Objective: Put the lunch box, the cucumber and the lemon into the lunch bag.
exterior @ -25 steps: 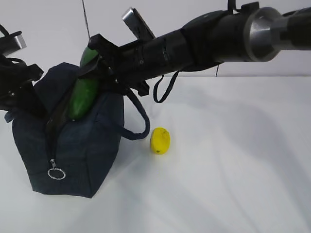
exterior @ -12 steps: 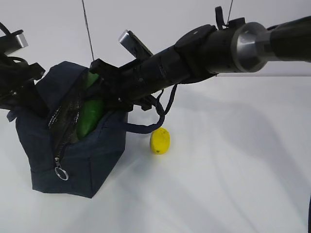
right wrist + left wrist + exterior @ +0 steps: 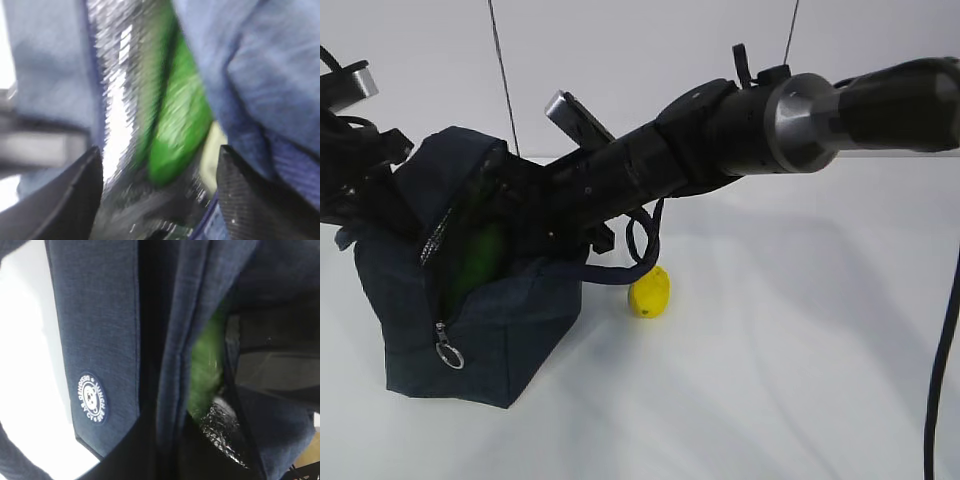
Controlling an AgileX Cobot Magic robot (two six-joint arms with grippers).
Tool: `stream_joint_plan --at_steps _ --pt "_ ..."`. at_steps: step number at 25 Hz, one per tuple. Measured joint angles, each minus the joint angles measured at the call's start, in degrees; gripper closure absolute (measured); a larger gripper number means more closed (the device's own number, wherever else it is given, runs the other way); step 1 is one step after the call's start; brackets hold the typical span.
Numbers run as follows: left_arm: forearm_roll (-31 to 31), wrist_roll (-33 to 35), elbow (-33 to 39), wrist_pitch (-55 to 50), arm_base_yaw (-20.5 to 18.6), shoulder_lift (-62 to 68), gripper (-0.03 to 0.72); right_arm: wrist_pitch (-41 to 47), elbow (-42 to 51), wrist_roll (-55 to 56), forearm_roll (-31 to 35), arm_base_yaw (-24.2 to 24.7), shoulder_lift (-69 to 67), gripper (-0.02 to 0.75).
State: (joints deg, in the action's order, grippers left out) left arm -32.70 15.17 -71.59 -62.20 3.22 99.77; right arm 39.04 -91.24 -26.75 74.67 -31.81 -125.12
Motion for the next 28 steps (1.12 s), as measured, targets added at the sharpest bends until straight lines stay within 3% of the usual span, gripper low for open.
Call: stream_joint_plan --at_steps 4,14,28 --pt "-0.09 0.11 0.00 0.00 0.00 0.00 0.680 0.47 0.00 0.00 0.36 0.00 0.00 0.229" --pt "-0.09 0.39 0.00 0.00 0.00 0.00 0.680 5.71 0.00 -4.97 1.34 0.10 0.59 0.214" --pt "-0.09 0.73 0.00 -0.10 0.00 0.00 0.680 13.32 -6.08 3.52 -22.60 0.10 8.69 0.213"
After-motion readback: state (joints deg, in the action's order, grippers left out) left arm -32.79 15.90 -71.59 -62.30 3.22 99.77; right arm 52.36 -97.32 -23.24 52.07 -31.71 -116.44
